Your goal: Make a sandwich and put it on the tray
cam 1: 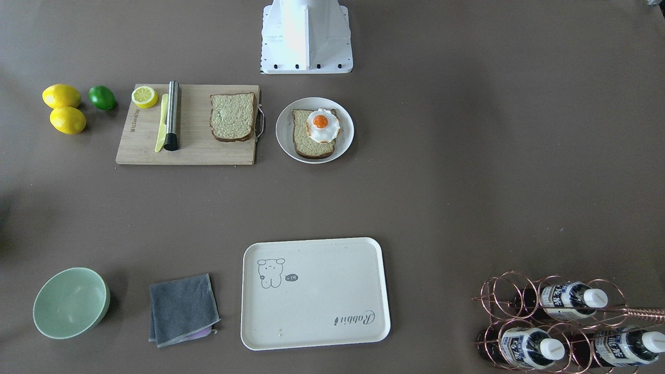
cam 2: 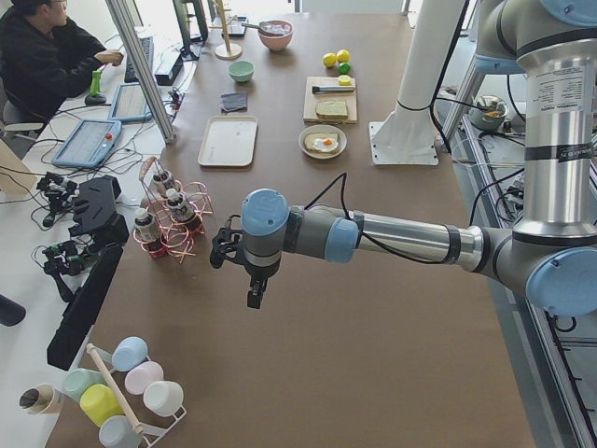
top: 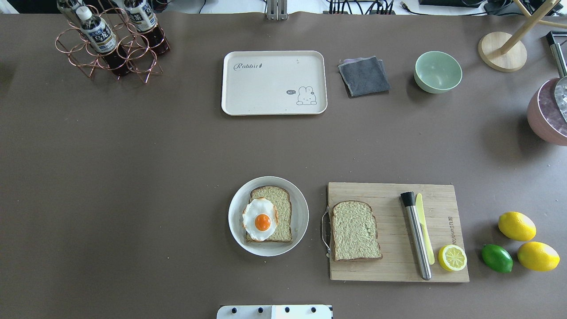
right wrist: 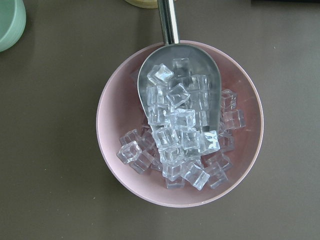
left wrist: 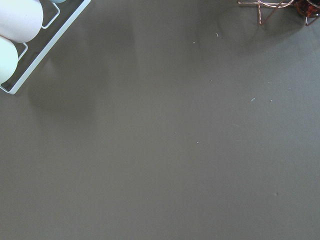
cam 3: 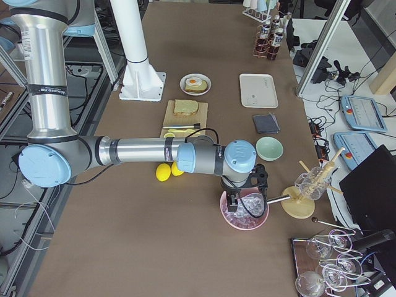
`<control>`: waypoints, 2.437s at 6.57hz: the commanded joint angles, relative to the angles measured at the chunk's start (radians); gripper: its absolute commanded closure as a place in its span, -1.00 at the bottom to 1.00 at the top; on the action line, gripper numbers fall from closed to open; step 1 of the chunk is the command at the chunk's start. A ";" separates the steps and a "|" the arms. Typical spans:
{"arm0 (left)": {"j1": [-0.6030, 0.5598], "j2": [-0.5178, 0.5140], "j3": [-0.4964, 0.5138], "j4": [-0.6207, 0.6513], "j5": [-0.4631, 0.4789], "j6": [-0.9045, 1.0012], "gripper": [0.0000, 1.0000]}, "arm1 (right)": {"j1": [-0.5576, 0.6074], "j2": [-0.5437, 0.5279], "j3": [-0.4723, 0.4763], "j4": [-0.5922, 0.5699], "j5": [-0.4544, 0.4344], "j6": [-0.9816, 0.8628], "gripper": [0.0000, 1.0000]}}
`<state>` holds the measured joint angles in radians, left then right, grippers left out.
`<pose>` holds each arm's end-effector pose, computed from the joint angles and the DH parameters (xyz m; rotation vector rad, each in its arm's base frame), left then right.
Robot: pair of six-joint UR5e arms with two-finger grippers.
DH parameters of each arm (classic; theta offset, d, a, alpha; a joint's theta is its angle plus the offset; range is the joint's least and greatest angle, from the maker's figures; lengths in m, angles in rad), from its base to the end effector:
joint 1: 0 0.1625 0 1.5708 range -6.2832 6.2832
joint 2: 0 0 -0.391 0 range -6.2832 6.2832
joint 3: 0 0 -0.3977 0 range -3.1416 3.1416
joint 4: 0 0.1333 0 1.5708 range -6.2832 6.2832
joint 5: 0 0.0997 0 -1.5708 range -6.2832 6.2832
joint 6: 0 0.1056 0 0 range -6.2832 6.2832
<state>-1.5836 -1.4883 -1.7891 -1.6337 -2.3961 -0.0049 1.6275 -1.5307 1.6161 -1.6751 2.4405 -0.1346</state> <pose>-0.0618 -0.4729 0.5489 0.1905 0.8217 0.0654 0.0814 -0.5065 0.5893 0.0655 -0.8675 -0.0647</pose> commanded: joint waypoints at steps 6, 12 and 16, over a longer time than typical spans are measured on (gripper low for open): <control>0.002 -0.007 -0.006 -0.052 0.000 -0.012 -0.95 | -0.002 0.014 -0.005 0.002 0.002 0.000 -1.00; 0.049 -0.026 -0.010 -0.110 -0.067 -0.015 -0.95 | -0.011 0.043 -0.007 0.023 0.044 0.000 -1.00; 0.304 -0.088 0.007 -0.564 -0.060 -0.648 -0.95 | -0.081 0.056 -0.001 0.187 0.081 0.112 -1.00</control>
<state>-1.3621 -1.5452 -1.7858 -2.0861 -2.4623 -0.4483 1.5733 -1.4841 1.6106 -1.5398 2.5169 -0.1004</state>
